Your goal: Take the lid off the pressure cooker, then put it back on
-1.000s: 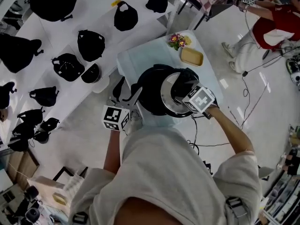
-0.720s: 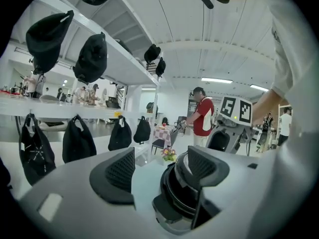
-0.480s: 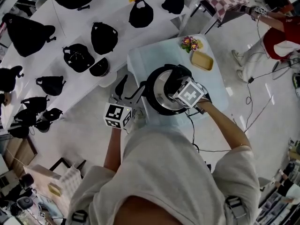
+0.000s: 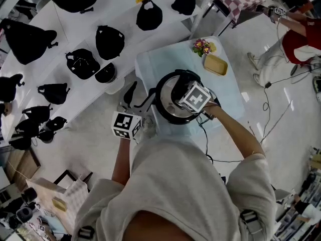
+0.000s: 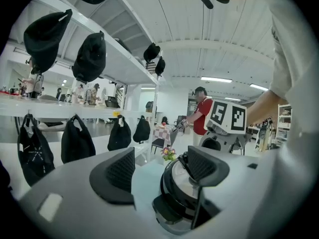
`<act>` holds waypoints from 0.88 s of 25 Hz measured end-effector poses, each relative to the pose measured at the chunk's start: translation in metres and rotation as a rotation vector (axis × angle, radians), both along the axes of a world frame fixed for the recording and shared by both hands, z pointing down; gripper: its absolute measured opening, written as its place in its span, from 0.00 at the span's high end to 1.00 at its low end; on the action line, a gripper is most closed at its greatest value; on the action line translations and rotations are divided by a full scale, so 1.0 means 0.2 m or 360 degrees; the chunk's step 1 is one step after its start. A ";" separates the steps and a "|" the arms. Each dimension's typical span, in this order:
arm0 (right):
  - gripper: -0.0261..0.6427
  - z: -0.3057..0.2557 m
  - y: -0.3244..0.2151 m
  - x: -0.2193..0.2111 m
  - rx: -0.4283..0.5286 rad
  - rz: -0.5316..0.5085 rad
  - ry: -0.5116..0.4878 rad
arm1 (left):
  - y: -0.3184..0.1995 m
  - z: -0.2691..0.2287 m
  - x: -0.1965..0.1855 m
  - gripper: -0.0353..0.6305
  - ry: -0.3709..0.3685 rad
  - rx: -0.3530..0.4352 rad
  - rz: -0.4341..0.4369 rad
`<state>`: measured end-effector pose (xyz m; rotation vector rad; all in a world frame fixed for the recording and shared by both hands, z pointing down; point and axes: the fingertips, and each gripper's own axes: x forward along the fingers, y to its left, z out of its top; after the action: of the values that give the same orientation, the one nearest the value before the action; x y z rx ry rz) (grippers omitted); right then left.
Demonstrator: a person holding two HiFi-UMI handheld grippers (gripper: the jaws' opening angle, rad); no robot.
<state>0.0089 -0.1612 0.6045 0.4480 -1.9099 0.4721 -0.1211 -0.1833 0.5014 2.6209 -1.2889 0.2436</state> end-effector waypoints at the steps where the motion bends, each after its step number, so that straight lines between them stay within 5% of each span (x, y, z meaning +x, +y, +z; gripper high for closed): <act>1: 0.55 0.01 0.00 -0.01 0.0002 -0.0015 0.0011 | 0.00 0.01 0.00 0.45 -0.0001 -0.0004 -0.0001; 14: 0.55 0.00 -0.02 -0.06 0.0075 -0.0157 -0.0027 | 0.00 0.02 0.02 0.45 -0.0006 -0.0011 0.0010; 22: 0.55 0.01 0.08 -0.07 0.0027 -0.0749 0.0089 | 0.00 0.01 0.02 0.45 -0.0009 -0.0007 0.0006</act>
<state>-0.0046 -0.1459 0.6059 0.0138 -1.8878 0.1316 -0.1176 -0.1831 0.5035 2.6211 -1.2838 0.2542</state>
